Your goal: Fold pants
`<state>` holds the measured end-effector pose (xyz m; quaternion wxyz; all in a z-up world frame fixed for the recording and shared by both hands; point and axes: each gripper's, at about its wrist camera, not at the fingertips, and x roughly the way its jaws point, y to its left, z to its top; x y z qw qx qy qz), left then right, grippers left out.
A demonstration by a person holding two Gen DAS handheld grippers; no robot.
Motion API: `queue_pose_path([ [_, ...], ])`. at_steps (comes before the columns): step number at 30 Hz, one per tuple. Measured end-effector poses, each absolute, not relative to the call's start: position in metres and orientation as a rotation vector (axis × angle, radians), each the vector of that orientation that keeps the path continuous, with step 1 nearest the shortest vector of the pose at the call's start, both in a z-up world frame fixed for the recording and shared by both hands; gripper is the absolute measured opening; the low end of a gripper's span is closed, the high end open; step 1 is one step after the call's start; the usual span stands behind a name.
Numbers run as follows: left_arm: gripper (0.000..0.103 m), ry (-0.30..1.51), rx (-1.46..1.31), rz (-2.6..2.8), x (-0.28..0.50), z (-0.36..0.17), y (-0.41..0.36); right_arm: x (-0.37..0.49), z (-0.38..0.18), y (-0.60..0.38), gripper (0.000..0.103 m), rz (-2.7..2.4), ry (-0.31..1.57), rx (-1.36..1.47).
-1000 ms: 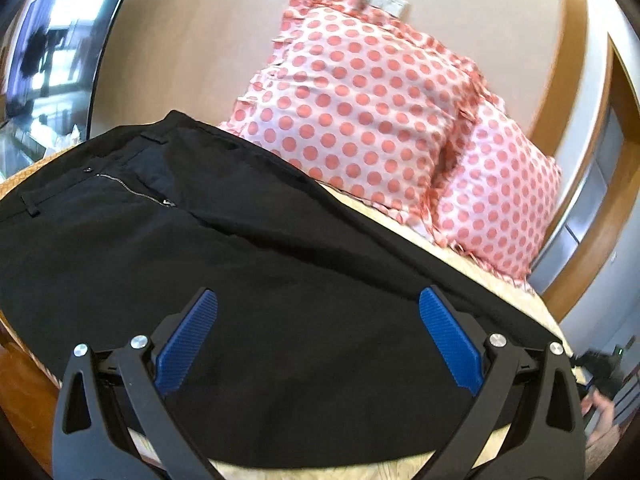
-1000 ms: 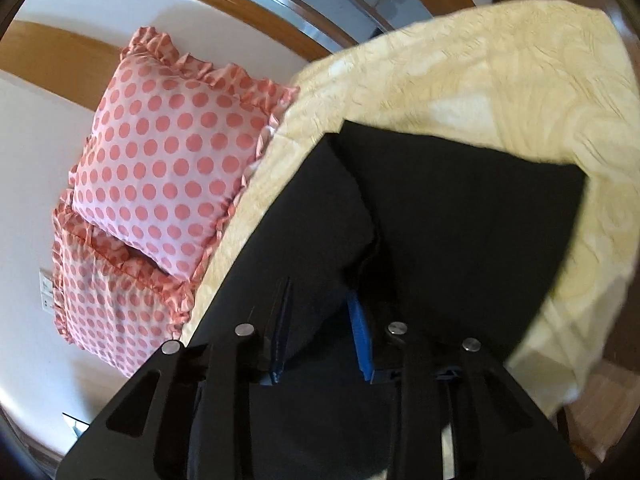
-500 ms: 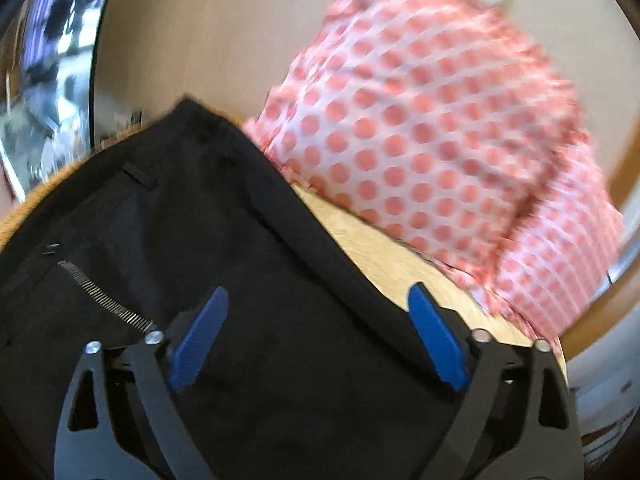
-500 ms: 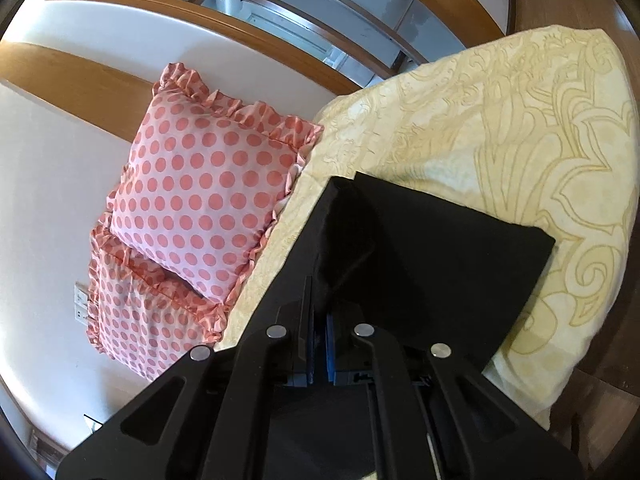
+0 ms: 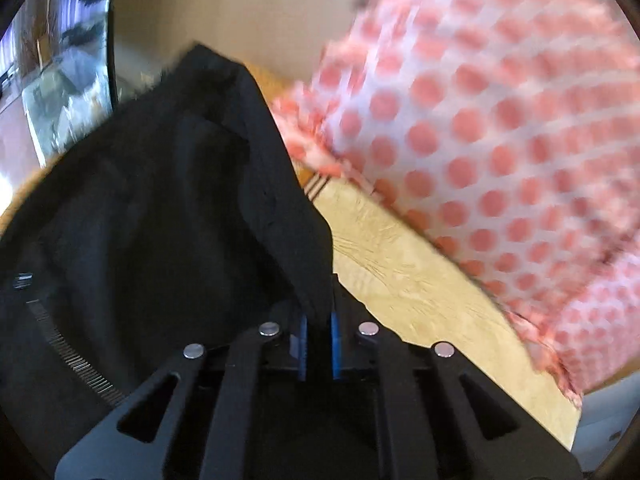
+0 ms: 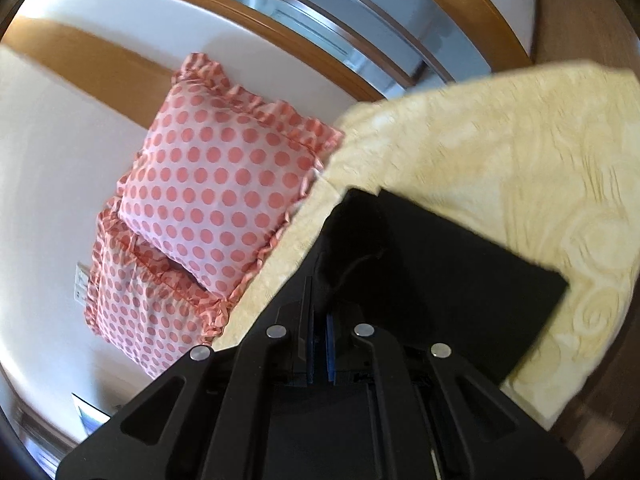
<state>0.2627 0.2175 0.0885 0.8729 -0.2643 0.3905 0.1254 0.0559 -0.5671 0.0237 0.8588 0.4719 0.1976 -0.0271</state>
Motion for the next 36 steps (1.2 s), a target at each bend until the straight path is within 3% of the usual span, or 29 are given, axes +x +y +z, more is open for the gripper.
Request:
queue_pose_path([
  [5, 0.011, 0.629, -0.588, 0.217, 0.109, 0.116, 0.231, 0.047, 0.03, -0.577, 0.005, -0.088, 0.364, 0.975],
  [11, 0.011, 0.718, -0.653, 0.3, -0.003, 0.04, 0.233, 0.045, 0.011, -0.585, 0.005, -0.139, 0.42, 1.008],
  [22, 0.018, 0.679, -0.653, 0.311, -0.03, 0.023, 0.229, 0.028, 0.009, -0.594, 0.005, -0.192, 0.423, 1.03],
  [29, 0.01, 0.647, -0.625, 0.304, -0.036, 0.021, 0.219, 0.019, 0.001, -0.597, 0.005, -0.221, 0.44, 1.061],
  [36, 0.009, 0.624, -0.626, 0.291, -0.048, 0.017, 0.215, 0.017, -0.005, -0.597, 0.005, -0.268, 0.468, 1.041],
])
